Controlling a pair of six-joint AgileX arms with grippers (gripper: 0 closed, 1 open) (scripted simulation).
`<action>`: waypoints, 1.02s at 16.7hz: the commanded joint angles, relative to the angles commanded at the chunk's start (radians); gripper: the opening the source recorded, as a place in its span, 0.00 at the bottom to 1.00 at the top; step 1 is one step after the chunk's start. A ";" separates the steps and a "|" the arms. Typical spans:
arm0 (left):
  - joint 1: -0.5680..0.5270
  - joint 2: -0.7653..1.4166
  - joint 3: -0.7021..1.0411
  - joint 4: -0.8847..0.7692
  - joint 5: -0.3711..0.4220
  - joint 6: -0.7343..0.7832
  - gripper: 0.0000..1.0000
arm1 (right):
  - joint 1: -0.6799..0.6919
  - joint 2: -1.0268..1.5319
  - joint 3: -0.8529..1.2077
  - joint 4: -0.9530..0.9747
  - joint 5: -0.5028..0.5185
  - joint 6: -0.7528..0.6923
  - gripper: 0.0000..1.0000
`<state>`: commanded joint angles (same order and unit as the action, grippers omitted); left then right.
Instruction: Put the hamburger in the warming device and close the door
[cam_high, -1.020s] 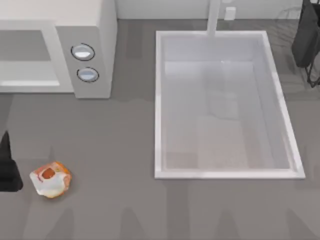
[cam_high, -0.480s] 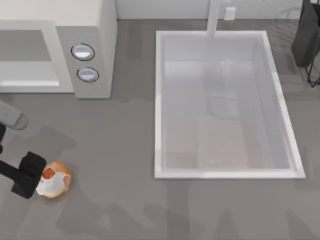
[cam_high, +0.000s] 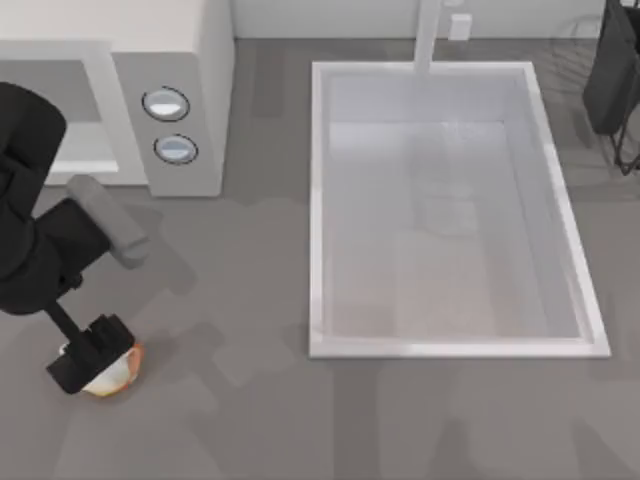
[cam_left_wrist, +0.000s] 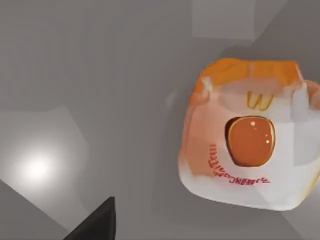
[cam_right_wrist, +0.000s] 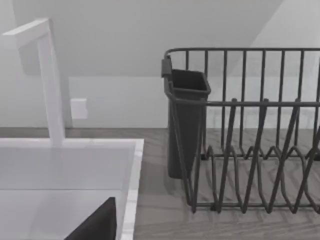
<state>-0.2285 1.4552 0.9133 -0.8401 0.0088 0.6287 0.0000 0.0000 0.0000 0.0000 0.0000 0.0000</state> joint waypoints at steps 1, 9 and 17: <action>-0.009 0.055 0.034 -0.031 0.000 0.024 1.00 | 0.000 0.000 0.000 0.000 0.000 0.000 1.00; -0.032 0.211 0.138 -0.122 -0.003 0.092 1.00 | 0.000 0.000 0.000 0.000 0.000 0.000 1.00; -0.030 0.289 0.056 0.043 -0.003 0.094 1.00 | 0.000 0.000 0.000 0.000 0.000 0.000 1.00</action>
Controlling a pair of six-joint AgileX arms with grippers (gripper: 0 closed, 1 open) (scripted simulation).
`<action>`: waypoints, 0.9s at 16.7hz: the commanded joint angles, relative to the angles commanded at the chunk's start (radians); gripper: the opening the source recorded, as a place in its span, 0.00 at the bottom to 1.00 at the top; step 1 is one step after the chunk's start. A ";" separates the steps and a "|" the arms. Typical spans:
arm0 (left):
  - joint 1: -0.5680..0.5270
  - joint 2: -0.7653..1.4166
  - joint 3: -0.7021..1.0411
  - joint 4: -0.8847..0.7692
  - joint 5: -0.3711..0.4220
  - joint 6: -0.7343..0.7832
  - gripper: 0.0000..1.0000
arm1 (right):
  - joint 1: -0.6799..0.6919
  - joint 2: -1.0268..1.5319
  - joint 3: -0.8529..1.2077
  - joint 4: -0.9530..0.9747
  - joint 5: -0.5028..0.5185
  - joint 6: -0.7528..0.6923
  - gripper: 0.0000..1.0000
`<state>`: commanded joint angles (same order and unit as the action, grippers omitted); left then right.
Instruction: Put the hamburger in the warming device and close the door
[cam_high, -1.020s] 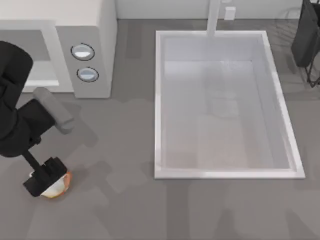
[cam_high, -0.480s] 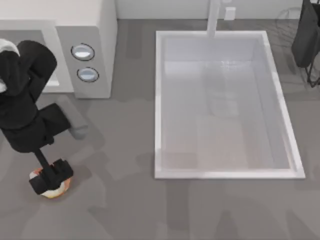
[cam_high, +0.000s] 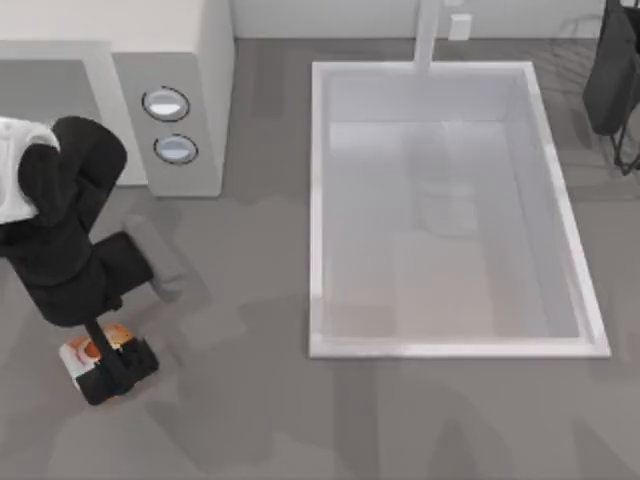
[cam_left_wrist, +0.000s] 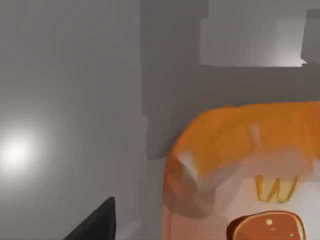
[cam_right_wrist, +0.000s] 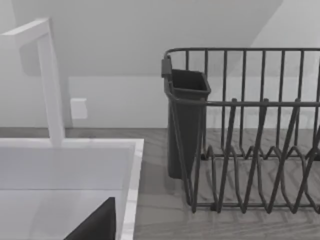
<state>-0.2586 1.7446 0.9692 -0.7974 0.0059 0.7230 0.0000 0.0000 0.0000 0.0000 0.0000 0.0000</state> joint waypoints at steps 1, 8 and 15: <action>0.000 0.022 -0.022 0.053 0.000 0.000 1.00 | 0.000 0.000 0.000 0.000 0.000 0.000 1.00; -0.001 0.088 -0.086 0.170 0.000 0.001 1.00 | 0.000 0.000 0.000 0.000 0.000 0.000 1.00; -0.001 0.088 -0.086 0.170 0.000 0.001 0.55 | 0.000 0.000 0.000 0.000 0.000 0.000 1.00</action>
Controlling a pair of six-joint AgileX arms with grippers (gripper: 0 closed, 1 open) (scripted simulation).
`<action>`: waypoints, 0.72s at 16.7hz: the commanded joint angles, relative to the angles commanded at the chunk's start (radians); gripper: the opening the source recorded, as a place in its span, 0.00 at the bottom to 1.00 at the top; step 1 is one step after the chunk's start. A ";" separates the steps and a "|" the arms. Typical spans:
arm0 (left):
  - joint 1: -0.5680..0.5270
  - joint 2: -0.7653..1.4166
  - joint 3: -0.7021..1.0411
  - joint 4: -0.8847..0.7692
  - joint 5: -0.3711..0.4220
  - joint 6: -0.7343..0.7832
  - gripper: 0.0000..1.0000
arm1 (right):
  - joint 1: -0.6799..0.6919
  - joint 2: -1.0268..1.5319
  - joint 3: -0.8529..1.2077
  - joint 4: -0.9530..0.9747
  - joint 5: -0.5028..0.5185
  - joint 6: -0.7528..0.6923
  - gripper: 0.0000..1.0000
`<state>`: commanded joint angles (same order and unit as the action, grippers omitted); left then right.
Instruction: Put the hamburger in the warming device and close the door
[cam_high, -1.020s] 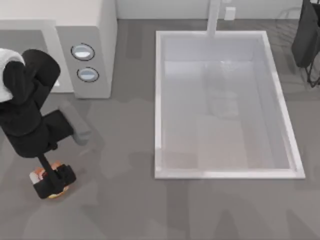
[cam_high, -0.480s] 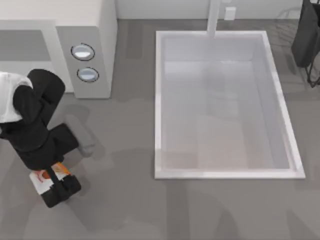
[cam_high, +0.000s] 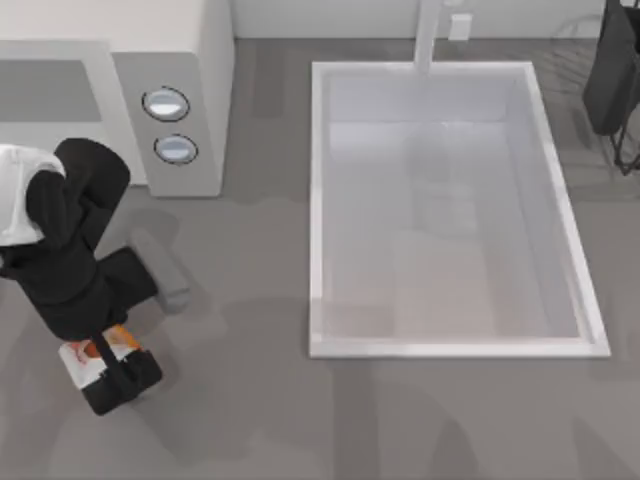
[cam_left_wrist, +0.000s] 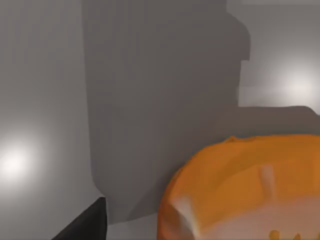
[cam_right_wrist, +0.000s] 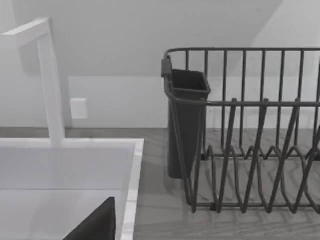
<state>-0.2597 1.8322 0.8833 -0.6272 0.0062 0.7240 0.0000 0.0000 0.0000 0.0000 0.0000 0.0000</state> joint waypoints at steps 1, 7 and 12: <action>0.000 0.000 0.000 0.000 0.000 0.000 0.47 | 0.000 0.000 0.000 0.000 0.000 0.000 1.00; 0.000 0.000 0.000 0.000 0.000 0.000 0.02 | 0.000 0.000 0.000 0.000 0.000 0.000 1.00; 0.000 0.000 0.000 0.000 0.000 0.000 0.00 | 0.000 0.000 0.000 0.000 0.000 0.000 1.00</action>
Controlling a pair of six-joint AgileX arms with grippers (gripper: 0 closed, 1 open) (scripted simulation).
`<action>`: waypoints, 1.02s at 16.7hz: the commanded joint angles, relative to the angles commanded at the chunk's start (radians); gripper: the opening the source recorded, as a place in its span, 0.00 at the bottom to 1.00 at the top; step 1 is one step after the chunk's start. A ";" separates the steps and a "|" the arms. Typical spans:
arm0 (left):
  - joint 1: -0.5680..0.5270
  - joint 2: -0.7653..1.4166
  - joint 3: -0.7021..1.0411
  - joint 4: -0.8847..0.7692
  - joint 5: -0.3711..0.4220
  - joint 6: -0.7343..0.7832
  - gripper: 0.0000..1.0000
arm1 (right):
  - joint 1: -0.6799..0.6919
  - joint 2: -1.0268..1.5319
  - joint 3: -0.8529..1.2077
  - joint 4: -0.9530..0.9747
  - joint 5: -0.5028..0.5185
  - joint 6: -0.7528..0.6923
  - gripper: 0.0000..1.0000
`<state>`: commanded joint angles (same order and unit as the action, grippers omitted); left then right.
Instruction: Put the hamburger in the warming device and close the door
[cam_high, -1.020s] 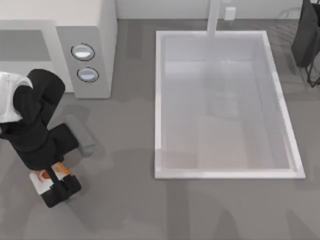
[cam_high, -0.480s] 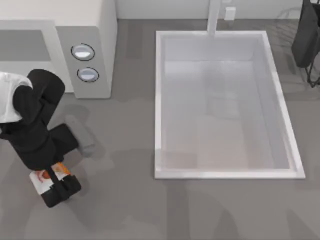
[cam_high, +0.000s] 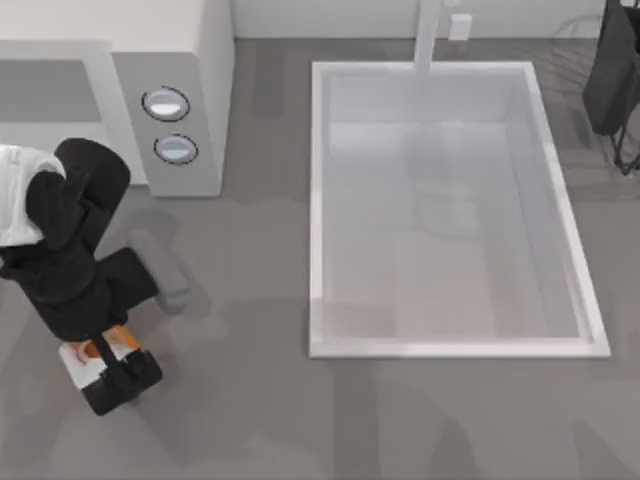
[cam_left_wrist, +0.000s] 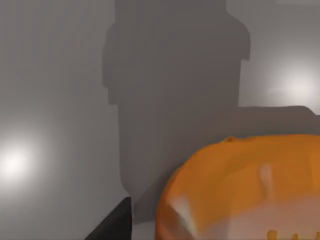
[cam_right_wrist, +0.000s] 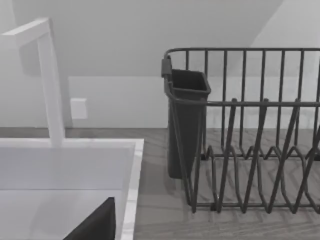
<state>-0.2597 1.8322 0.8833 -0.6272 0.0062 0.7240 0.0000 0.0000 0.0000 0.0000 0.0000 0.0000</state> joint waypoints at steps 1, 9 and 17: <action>0.000 0.000 0.000 0.000 0.000 0.000 0.00 | 0.000 0.000 0.000 0.000 0.000 0.000 1.00; 0.001 -0.105 0.107 -0.178 0.013 -0.001 0.00 | 0.000 0.000 0.000 0.000 0.000 0.000 1.00; 0.000 -0.223 0.281 -0.476 0.014 -0.008 0.00 | 0.000 0.000 0.000 0.000 0.000 0.000 1.00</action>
<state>-0.2601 1.6096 1.1648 -1.1032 0.0199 0.7159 0.0000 0.0000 0.0000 0.0000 0.0000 0.0000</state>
